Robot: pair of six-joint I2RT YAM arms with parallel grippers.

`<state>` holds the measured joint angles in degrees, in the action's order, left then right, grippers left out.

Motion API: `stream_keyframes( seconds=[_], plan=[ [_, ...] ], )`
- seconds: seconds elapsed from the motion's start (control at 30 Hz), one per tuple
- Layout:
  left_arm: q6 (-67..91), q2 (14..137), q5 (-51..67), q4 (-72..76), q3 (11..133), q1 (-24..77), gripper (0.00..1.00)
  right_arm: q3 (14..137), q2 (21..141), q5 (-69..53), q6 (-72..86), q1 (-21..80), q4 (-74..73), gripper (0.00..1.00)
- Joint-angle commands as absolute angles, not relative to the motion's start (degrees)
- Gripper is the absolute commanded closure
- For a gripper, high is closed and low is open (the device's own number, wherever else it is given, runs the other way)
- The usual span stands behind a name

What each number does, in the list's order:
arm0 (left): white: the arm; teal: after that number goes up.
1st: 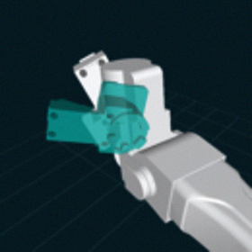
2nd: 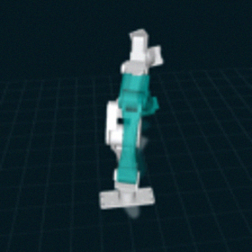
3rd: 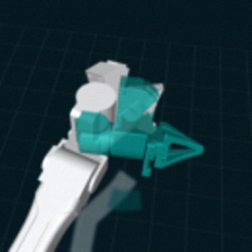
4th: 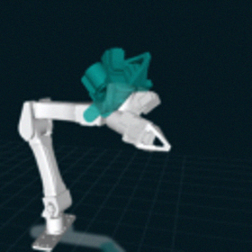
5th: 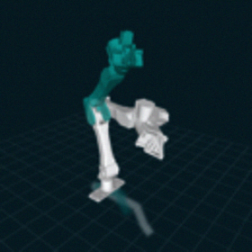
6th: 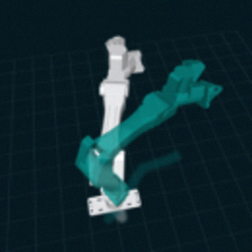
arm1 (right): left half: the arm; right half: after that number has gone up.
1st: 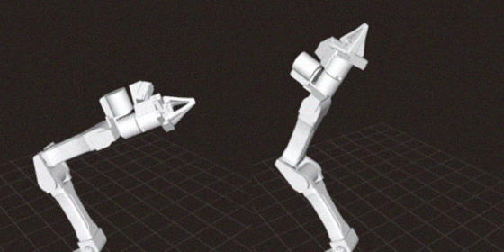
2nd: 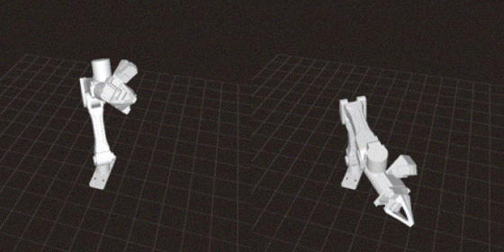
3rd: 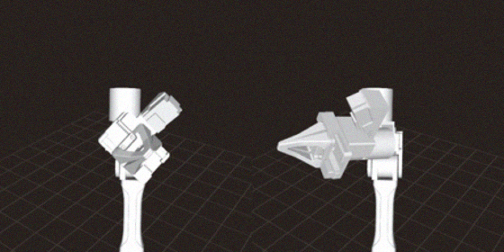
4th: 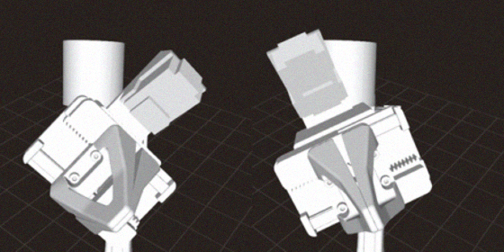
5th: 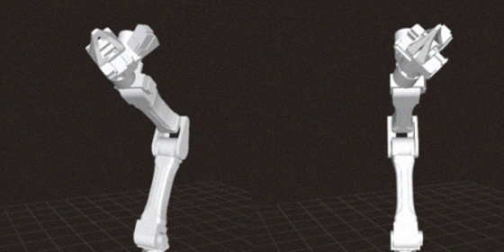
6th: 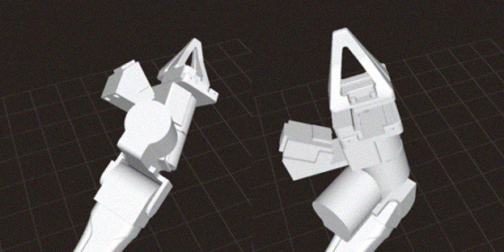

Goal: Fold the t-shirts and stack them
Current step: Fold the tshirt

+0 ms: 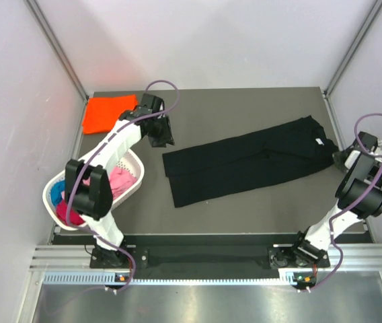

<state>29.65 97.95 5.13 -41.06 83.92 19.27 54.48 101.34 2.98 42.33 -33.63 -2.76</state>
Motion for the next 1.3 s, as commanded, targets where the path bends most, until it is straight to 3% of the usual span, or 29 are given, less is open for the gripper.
stream_keyframes(
  seconds=[0.0,0.2,0.33,0.63,0.8,0.87,0.97,1.17,1.27],
  plan=[
    [24.97,101.86,4.58,-46.22,88.93,19.16,0.57,58.43,108.27,-2.00,43.94,-31.91,-1.05,0.98],
    [22.77,105.72,3.60,-44.47,90.43,18.63,0.56,73.62,117.59,-2.55,44.82,-25.85,-4.92,0.97],
    [23.20,113.01,2.99,-50.36,97.38,17.76,0.57,79.97,122.59,-3.60,47.63,-24.70,-3.96,0.97],
    [21.10,117.24,0.88,-51.24,101.42,16.61,0.53,94.03,130.77,-3.95,46.76,-24.08,-5.28,0.95],
    [19.69,116.37,4.21,-49.23,99.50,15.64,0.51,98.18,130.26,-6.24,42.11,-23.99,-8.70,0.80],
    [19.86,116.19,6.93,-46.86,98.88,15.73,0.51,96.87,126.75,-5.63,41.05,-23.99,-10.62,0.67],
    [21.44,116.63,8.70,-48.33,100.01,15.82,0.52,95.28,121.22,-3.52,39.29,-23.91,-14.65,0.55],
    [21.10,107.77,8.79,-47.73,96.51,16.70,0.52,92.64,112.51,-0.71,39.72,-23.82,-25.11,0.36],
    [20.92,103.28,8.61,-46.59,93.00,16.61,0.51,89.14,107.86,-0.26,42.00,-22.86,-28.38,0.32]
  ],
)
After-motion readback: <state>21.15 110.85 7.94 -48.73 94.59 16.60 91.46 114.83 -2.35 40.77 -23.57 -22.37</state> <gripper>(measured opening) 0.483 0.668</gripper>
